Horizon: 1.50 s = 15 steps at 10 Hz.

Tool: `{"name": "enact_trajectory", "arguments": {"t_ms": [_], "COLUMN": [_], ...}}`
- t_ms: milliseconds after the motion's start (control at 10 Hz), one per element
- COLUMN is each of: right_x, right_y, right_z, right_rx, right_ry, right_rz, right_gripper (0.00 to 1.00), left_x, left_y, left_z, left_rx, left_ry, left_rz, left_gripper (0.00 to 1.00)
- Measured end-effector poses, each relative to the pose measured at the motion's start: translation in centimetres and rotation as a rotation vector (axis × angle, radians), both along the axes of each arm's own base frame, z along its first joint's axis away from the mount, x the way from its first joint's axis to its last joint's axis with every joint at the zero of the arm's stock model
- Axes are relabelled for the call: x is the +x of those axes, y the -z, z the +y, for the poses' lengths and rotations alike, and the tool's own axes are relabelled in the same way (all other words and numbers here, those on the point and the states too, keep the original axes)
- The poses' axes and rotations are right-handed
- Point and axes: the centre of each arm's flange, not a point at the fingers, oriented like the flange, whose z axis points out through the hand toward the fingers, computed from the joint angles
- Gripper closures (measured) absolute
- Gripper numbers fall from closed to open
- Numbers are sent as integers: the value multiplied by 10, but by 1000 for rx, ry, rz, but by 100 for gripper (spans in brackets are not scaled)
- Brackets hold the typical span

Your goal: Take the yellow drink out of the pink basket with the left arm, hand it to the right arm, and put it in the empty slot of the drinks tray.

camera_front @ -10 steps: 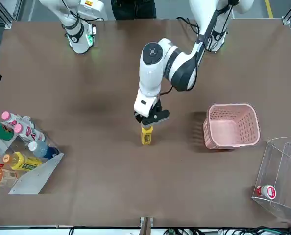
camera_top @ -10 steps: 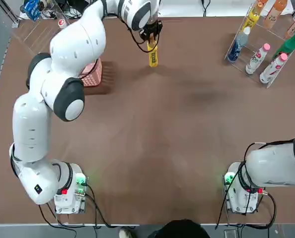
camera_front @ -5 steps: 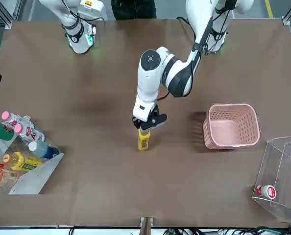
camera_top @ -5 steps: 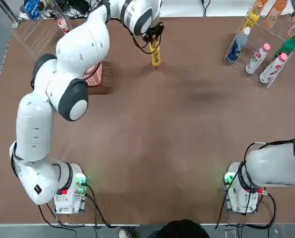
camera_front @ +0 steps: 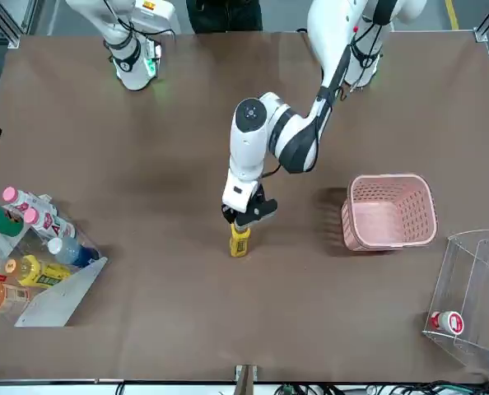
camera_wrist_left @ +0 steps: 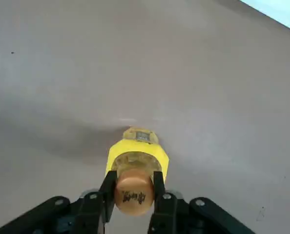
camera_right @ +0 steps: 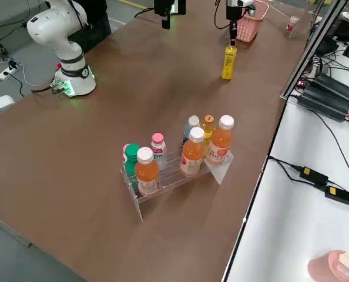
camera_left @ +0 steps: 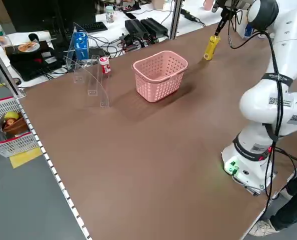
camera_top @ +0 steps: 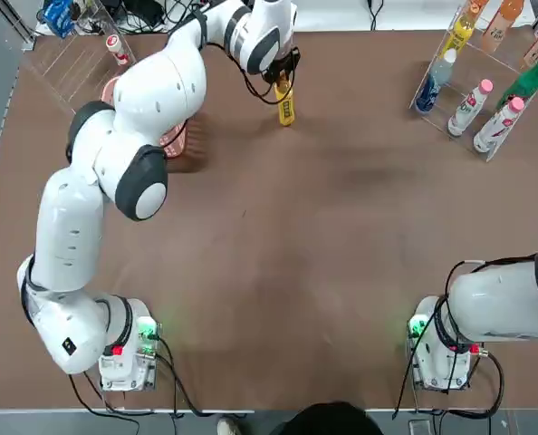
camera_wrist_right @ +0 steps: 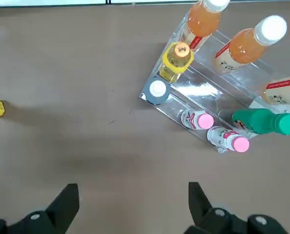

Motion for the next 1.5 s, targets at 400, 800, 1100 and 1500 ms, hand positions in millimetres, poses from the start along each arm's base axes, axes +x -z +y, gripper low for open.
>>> {"name": "enact_trajectory", "arguments": {"t_ms": [400, 800, 1100, 1500], "right_x": [1, 4, -1, -28], "right_y": [-1, -1, 1, 2], "right_z": [1, 31, 101, 238], "right_rx": [-1, 7, 16, 27], "right_ry": [-3, -56, -183, -167], "right_rz": [-8, -11, 21, 41], "right_gripper": [1, 1, 1, 1], "left_x": [3, 1, 23, 40], "left_y": [-14, -91, -211, -277], "left_z": [-1, 27, 144, 273], "left_rx": [-9, 28, 80, 101], "left_ry": [3, -32, -33, -49], "left_rz": [-27, -2, 14, 42], "left_gripper": [36, 0, 0, 0]}}
